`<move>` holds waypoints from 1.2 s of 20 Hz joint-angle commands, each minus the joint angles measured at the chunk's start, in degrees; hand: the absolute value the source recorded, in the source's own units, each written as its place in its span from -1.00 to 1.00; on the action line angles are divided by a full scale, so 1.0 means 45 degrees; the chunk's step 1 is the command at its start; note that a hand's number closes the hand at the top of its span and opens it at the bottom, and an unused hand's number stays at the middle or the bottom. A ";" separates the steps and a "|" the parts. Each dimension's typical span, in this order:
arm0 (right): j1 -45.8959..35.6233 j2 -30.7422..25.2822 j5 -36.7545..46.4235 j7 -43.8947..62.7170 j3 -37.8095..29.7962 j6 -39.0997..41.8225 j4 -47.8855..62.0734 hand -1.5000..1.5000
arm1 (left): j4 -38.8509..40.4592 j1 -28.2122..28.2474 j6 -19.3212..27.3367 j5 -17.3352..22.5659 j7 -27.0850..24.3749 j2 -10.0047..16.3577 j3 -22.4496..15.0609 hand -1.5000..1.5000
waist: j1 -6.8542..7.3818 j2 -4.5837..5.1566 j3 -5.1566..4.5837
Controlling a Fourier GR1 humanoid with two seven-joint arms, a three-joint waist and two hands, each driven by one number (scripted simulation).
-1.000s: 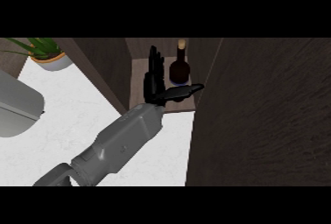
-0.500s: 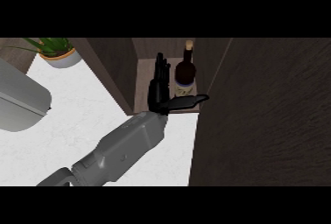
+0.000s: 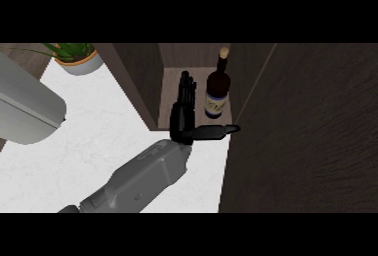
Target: Pick up the wine, place it into the cabinet and close the cabinet
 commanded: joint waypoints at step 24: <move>0.0845 -0.1709 -0.1151 0.0535 -0.0300 0.1845 -0.1683 1.00 | -1.2625 0.6635 -0.0401 -0.4716 0.2672 0.6857 -0.0387 -1.00 | 0.0281 -0.0092 0.0004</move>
